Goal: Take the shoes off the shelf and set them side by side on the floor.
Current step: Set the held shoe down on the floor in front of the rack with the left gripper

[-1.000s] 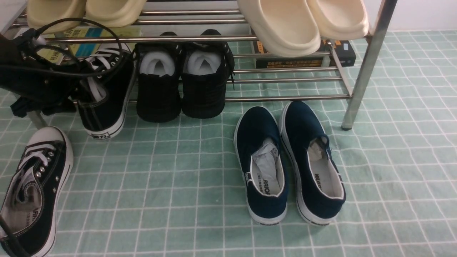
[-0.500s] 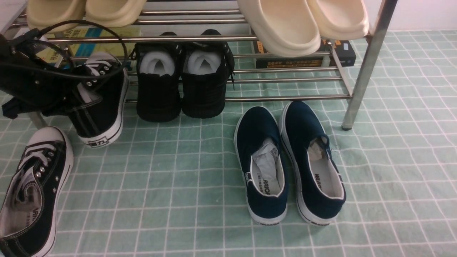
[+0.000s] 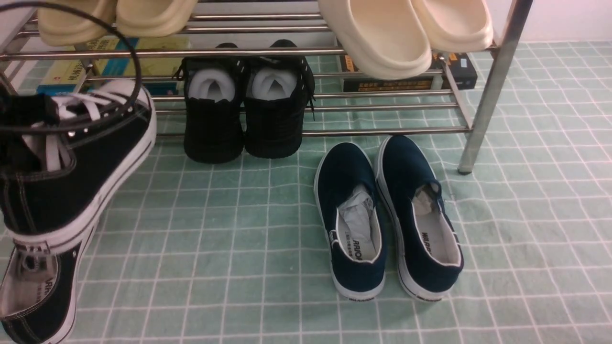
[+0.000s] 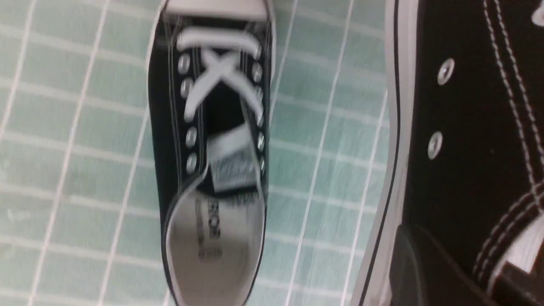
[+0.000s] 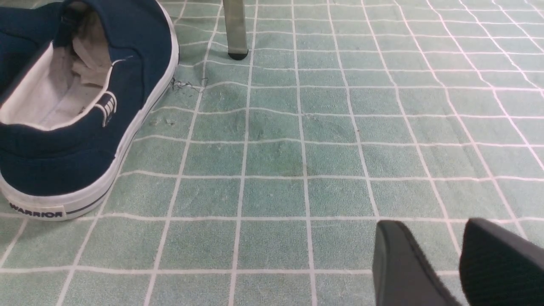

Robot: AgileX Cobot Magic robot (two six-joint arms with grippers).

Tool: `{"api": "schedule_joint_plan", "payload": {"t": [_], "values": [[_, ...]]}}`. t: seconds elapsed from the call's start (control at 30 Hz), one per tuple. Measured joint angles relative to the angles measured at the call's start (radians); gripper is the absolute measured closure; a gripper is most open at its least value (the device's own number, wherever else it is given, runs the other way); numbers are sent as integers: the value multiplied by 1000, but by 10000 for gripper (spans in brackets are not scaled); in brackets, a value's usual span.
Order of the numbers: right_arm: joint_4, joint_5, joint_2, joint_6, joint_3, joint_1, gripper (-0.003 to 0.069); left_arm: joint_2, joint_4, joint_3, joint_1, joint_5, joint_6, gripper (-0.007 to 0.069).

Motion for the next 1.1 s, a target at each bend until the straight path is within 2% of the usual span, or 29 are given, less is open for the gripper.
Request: {"api": "schedule_joint_plan", "payload": {"t": [0.1,0.3,0.5,0.83,1.1], "values": [[0,0,0,0,0,0,419,-18,0,93,0,-39,-21,617],[0,0,0,0,0,0,419,-19,-1,295,0,-278,-123,617],[0,0,0,0,0,0,419,-19,-13,371,0,-458,-135,615],[0,0,0,0,0,0,419,66,-47,384,0,-483,-137,610],[0,0,0,0,0,0,419,145,-54,384,0,-497,-114,551]]}}
